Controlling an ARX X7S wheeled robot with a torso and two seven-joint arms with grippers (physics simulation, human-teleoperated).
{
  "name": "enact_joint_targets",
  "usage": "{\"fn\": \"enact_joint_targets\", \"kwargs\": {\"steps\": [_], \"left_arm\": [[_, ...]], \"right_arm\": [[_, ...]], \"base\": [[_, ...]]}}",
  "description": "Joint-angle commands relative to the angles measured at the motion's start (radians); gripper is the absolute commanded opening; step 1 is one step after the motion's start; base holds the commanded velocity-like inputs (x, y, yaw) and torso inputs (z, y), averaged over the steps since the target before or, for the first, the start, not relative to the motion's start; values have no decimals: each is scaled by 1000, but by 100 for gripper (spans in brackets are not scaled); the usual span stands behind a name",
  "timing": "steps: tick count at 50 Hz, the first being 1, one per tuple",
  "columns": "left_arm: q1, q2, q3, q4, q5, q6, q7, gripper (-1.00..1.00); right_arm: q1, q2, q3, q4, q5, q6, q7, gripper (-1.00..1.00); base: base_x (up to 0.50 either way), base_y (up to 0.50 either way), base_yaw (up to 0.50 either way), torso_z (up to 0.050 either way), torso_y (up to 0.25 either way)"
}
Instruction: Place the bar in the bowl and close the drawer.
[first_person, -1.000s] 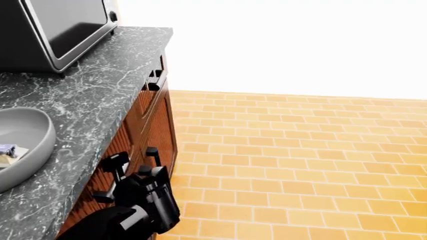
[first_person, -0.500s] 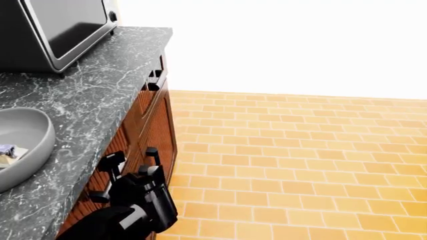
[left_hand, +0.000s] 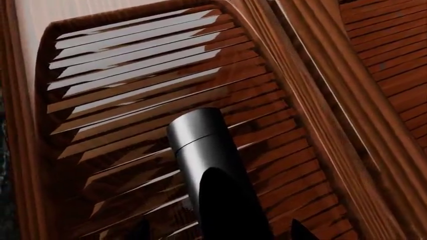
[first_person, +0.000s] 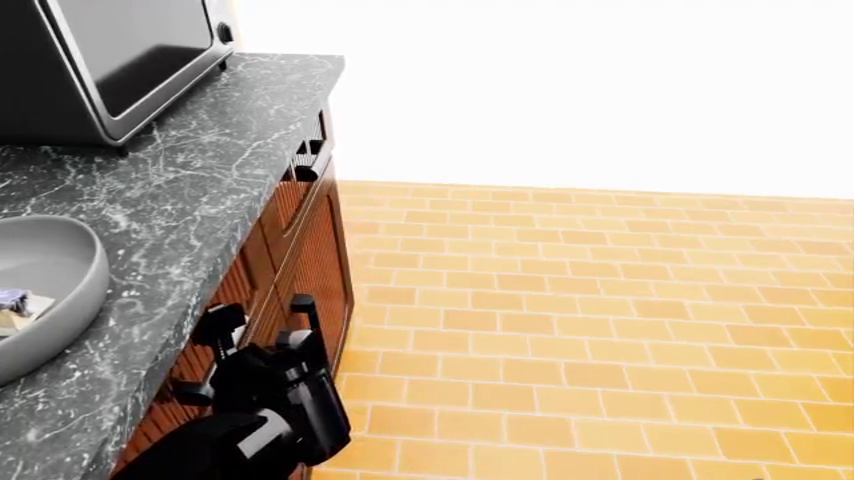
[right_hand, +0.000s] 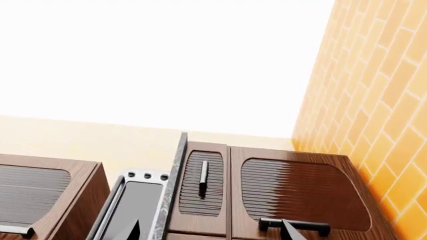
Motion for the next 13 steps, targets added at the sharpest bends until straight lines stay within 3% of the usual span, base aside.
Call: {"fn": "enact_joint_targets", "kwargs": {"steps": [1, 13], "left_arm": [[-3, 0, -17, -73, -11, -10, -12, 100], [-4, 0, -23, -88, -1, -12, -7, 100]], "right_arm": [[3, 1, -5, 0, 2, 0, 3, 100], [1, -3, -6, 0, 4, -5, 0, 100]], "base": [[0, 0, 0, 0, 0], [7, 3, 5, 0, 0]]}}
